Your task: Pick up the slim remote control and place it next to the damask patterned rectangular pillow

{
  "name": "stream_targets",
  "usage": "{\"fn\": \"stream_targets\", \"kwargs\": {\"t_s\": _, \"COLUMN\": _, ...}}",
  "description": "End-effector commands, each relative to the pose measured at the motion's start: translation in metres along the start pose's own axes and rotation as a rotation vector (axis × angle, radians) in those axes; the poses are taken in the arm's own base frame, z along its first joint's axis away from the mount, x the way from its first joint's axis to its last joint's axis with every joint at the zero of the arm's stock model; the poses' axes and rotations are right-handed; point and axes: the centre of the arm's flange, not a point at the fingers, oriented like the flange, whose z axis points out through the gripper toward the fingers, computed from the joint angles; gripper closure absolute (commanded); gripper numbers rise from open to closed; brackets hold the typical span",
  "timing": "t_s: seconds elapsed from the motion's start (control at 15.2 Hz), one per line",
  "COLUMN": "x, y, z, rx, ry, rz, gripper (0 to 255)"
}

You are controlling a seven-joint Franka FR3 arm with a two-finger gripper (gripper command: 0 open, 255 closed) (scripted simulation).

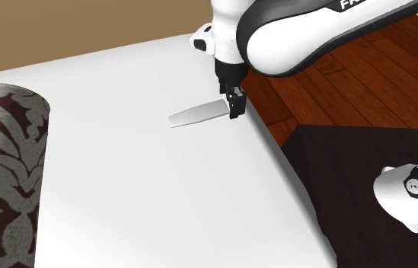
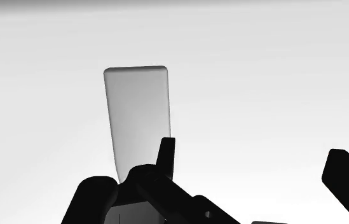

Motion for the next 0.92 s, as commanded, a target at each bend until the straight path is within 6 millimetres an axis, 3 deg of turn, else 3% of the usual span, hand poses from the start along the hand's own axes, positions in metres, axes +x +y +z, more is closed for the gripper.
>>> {"fn": "stream_targets", "kwargs": {"t_s": 0.0, "x": 0.015, "y": 0.018, "z": 0.017, "rx": -0.006, "ry": 0.004, "rz": -0.020, "gripper": 0}}
{"fn": "stream_targets", "kwargs": {"t_s": 0.53, "x": 0.076, "y": 0.074, "z": 0.077, "rx": -0.030, "ry": 0.017, "rz": -0.093, "gripper": 0}}
{"fn": "stream_targets", "kwargs": {"t_s": 0.86, "x": 0.077, "y": 0.076, "z": 0.099, "rx": -0.030, "ry": 0.017, "rz": -0.094, "gripper": 0}}
